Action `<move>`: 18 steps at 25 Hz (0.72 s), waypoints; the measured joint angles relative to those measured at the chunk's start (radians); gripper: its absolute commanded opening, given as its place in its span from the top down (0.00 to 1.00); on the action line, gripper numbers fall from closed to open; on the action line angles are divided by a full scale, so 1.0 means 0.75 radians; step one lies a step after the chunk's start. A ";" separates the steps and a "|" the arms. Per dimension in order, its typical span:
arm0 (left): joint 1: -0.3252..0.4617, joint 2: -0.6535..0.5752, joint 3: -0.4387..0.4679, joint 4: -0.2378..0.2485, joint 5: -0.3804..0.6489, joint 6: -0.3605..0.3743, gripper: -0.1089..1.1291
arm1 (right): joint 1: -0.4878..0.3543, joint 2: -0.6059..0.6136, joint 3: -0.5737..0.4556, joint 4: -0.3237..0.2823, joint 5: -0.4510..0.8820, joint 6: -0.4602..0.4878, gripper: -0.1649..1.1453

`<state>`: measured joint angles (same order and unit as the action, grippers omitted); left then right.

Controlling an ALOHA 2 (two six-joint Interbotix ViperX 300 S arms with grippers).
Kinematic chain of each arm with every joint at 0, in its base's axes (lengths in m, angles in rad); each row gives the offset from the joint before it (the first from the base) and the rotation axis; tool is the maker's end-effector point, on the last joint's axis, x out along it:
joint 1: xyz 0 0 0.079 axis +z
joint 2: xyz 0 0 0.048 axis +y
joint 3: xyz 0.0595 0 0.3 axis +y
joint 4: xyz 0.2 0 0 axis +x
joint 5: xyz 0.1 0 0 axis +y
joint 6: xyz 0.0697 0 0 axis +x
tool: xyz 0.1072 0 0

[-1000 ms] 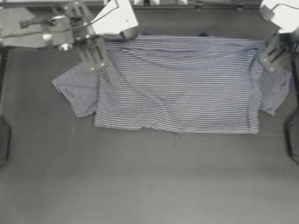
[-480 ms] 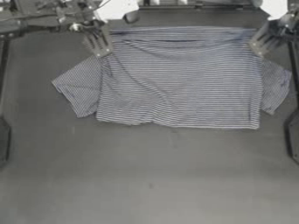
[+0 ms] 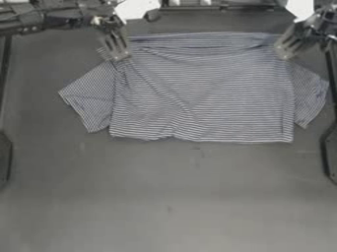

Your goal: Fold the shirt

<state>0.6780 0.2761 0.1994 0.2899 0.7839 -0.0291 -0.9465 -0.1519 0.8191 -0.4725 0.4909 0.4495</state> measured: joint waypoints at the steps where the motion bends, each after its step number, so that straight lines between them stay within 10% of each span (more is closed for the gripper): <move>1: 0.000 0.006 -0.004 0.000 0.000 0.000 0.86 | 0.000 0.016 0.000 0.000 -0.008 0.002 0.82; 10: 0.002 0.039 -0.025 -0.045 0.010 0.000 0.82 | -0.006 0.086 -0.002 0.045 -0.018 0.002 0.76; 18: -0.018 0.067 -0.112 -0.104 0.088 -0.002 0.27 | 0.020 0.088 -0.014 0.055 -0.016 -0.012 0.19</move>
<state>0.6642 0.3267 0.1150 0.2117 0.8498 -0.0307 -0.9311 -0.0859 0.8084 -0.4310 0.4786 0.4403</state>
